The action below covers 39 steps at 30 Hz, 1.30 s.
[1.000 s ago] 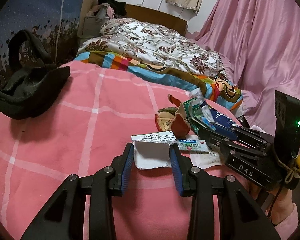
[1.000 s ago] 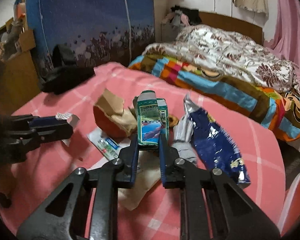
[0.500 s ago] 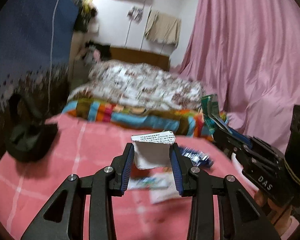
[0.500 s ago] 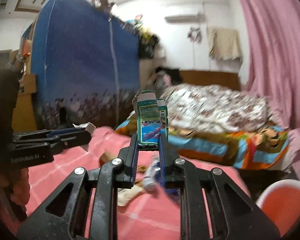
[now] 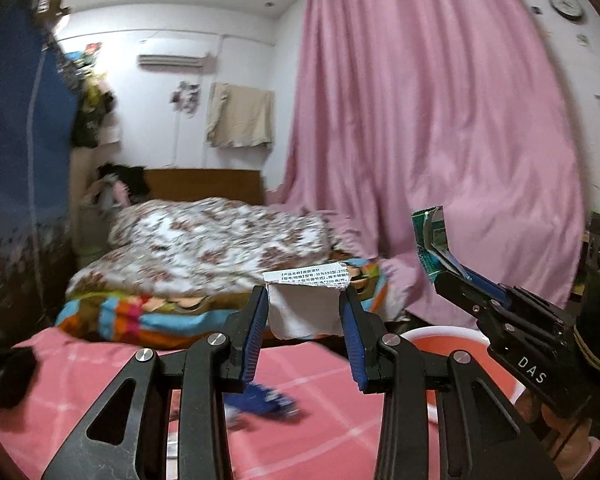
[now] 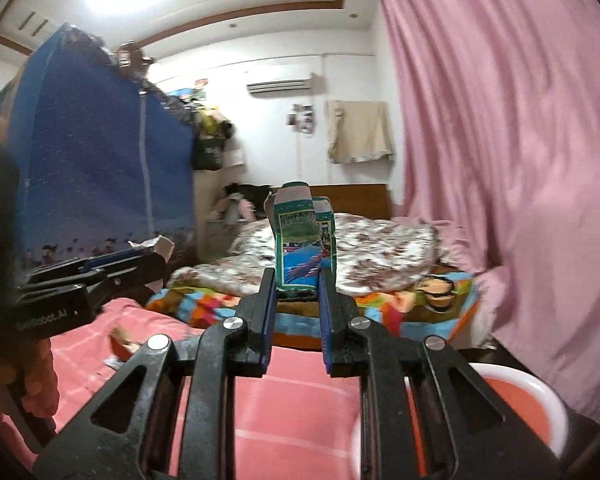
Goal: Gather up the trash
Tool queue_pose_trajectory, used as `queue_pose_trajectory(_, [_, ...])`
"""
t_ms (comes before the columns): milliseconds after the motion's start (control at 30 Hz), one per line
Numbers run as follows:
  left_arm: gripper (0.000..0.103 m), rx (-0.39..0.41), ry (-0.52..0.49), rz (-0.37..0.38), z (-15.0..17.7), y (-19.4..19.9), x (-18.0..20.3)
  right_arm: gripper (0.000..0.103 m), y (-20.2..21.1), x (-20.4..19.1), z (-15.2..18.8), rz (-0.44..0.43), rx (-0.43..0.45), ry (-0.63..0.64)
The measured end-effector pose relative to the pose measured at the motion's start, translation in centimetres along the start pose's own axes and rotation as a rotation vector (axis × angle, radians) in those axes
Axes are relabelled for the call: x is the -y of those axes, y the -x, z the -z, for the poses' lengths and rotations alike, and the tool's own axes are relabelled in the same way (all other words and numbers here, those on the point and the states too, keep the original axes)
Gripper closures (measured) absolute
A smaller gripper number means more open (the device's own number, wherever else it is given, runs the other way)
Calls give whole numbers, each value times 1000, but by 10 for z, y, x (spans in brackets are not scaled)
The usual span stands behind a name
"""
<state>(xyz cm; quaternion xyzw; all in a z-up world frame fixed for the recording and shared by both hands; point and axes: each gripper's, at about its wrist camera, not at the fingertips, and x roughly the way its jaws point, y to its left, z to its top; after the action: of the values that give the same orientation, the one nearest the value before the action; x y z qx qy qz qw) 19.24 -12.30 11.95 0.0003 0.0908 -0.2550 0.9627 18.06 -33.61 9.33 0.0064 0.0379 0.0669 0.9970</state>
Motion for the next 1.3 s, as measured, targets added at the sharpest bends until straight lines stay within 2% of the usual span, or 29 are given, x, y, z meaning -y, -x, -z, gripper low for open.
queue_pose_trajectory(167, [71, 1, -41, 88, -2, -24, 42, 76, 15, 38, 5, 82, -26, -54])
queue_pose_trajectory(333, [71, -49, -57, 170, 0, -55, 77, 76, 26, 71, 15, 153, -81, -106])
queue_pose_trajectory(533, [71, -173, -55, 236, 10, -97, 114, 75, 24, 96, 28, 208, -168, -168])
queue_pose_trajectory(667, [71, -271, -20, 287, 19, -119, 130, 75, 24, 113, 35, 229, -196, -220])
queue_pose_trajectory(833, [69, -348, 26, 313, 20, -139, 132, 75, 23, 123, 40, 241, -220, -256])
queue_pose_trajectory(1000, [56, -385, 83, 321, 24, -144, 119, 74, 19, 129, 45, 250, -241, -270])
queue_pose_trajectory(1233, [55, -398, 127, 318, 21, -147, 113, 57, 16, 129, 46, 251, -254, -276])
queue_pose_trajectory(1300, [52, -385, 130, 310, 19, -144, 111, 49, 16, 129, 45, 250, -246, -274])
